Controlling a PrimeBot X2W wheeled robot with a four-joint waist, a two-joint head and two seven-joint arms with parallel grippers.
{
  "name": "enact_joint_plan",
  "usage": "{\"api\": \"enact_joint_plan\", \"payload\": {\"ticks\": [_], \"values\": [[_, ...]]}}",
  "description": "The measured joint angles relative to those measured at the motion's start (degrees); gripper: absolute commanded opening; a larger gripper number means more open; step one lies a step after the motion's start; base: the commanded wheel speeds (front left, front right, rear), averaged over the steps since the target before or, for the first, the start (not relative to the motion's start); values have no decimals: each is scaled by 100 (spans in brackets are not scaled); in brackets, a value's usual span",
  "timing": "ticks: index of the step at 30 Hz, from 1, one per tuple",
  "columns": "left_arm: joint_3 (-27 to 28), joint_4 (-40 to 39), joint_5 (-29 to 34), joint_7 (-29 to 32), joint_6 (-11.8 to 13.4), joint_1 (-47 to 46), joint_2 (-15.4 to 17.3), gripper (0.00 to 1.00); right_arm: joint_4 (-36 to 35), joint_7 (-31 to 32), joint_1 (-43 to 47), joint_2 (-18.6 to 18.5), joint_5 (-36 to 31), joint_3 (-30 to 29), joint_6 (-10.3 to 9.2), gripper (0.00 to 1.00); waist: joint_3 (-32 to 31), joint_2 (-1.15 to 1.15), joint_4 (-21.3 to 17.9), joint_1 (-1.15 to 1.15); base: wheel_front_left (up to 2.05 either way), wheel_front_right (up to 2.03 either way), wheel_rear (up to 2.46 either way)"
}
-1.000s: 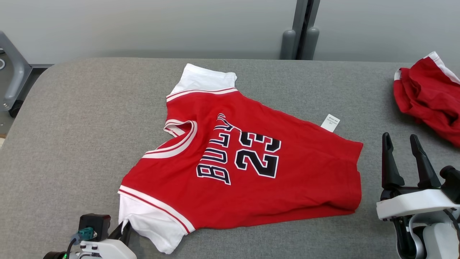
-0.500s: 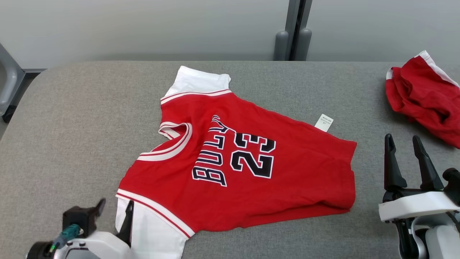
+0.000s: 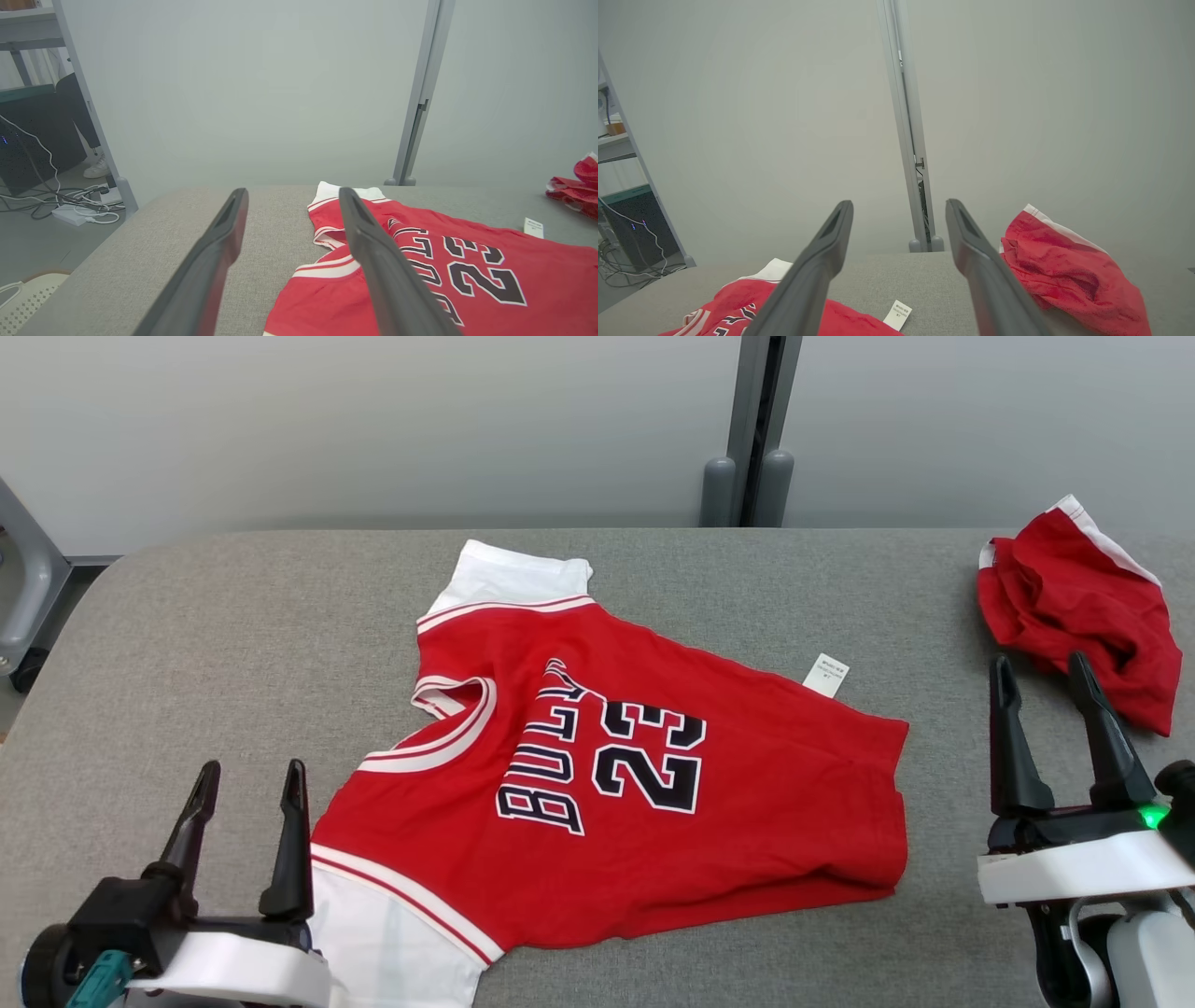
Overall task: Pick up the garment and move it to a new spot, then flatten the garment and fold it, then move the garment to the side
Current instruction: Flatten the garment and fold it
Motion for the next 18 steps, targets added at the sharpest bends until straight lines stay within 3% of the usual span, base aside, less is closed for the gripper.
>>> {"api": "enact_joint_plan", "payload": {"ticks": [6, 10, 18], "values": [[219, 114, -25, -450, -162, -103, -75, 100, -542, -10, 24, -110, 73, 402, 0, 100, -10, 0, -29, 0, 0, 0, 0], [343, 294, -58, -554, -323, -99, -365, 100, -579, -10, 192, -107, 131, 566, 0, 100, 12, 0, -31, 0, 0, 0, 0], [653, 613, 448, -582, -768, -87, -926, 100, -498, -10, 233, -148, 349, 611, 0, 100, 59, 0, -20, 0, 0, 0, 0]]}}
